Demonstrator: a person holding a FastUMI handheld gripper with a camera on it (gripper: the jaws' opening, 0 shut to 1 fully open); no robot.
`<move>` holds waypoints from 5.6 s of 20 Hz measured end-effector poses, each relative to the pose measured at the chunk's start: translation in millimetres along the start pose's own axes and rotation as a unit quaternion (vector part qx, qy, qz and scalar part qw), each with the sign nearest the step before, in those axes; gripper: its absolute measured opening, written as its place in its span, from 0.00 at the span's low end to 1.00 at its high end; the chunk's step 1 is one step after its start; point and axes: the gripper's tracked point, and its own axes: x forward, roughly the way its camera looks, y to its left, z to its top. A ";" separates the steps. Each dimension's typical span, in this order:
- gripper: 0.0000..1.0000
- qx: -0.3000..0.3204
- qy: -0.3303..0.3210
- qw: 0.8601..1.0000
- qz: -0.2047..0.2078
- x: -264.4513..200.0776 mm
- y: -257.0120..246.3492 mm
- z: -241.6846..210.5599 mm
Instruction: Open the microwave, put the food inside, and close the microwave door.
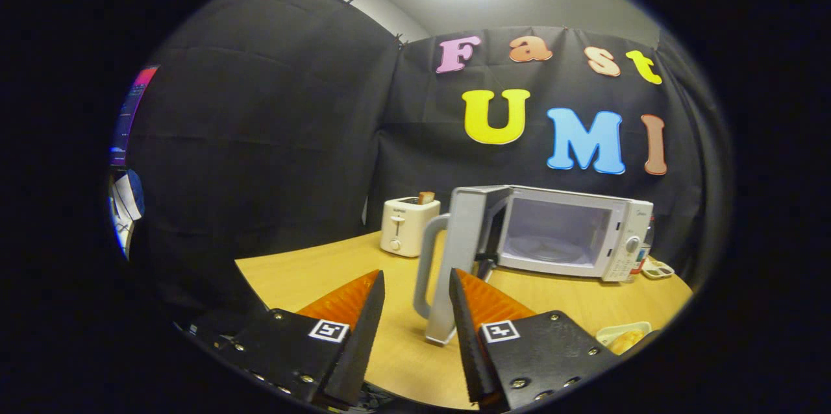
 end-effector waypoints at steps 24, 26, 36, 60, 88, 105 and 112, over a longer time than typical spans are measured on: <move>0.94 0.073 0.160 0.970 -0.169 -84.8 -250.7 -161.7; 0.95 0.073 0.172 0.967 -0.172 -81.7 -256.9 -169.2; 0.71 0.075 0.195 0.966 -0.151 -77.4 -254.8 -190.0; 0.69 0.088 0.079 0.990 -0.076 6.2 -234.3 -38.4; 0.69 0.169 0.087 0.960 -0.204 276.3 -295.2 -58.8; 0.68 0.336 0.075 0.922 -0.179 358.8 -301.5 -96.5; 0.77 0.348 0.064 0.919 -0.176 371.7 -307.2 -106.5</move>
